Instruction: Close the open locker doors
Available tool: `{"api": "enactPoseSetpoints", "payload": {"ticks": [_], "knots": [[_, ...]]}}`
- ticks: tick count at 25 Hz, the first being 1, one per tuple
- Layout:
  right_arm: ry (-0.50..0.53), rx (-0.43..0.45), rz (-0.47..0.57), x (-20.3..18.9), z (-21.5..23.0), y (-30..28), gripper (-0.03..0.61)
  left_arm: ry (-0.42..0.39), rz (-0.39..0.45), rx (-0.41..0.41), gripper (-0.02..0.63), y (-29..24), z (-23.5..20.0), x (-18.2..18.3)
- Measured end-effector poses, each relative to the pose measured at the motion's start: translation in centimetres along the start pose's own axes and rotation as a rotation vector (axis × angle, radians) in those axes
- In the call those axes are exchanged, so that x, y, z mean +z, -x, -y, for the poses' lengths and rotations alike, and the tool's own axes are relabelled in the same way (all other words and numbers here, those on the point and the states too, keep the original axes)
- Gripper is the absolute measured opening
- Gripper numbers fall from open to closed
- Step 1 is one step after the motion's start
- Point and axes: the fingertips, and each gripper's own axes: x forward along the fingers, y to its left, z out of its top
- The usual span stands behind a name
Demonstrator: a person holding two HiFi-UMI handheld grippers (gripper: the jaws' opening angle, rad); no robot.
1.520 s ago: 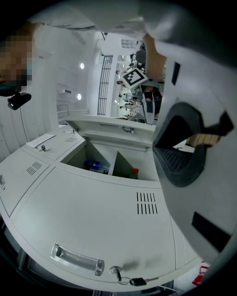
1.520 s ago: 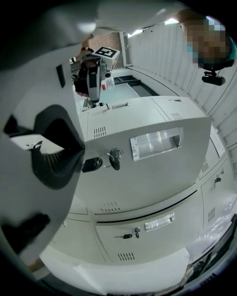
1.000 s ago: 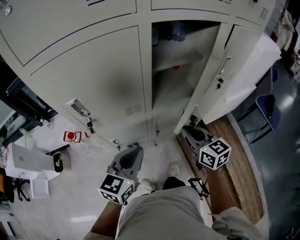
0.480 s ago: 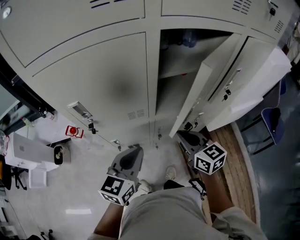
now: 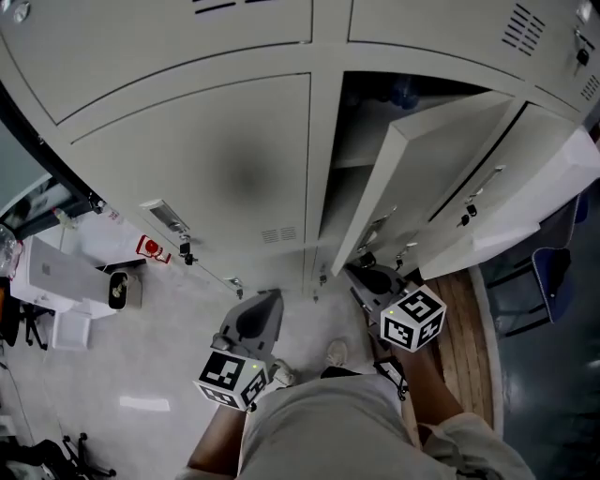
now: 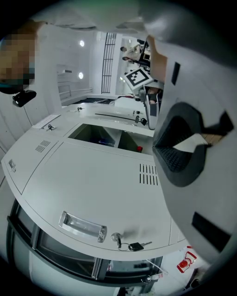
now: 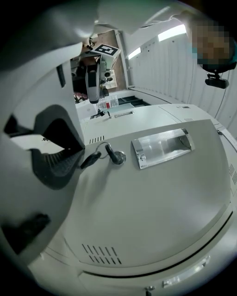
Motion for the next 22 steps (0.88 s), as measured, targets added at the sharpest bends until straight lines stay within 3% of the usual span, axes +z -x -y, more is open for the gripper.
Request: {"api": "enactPoseSetpoints", "payload": {"ticks": [22], "knots": [[0.032,0.151,-0.049,1.1,2.2,-4.7,0.028,0.032,0.029,0.146,0.015,-1.8,-2.1,0.8]]}}
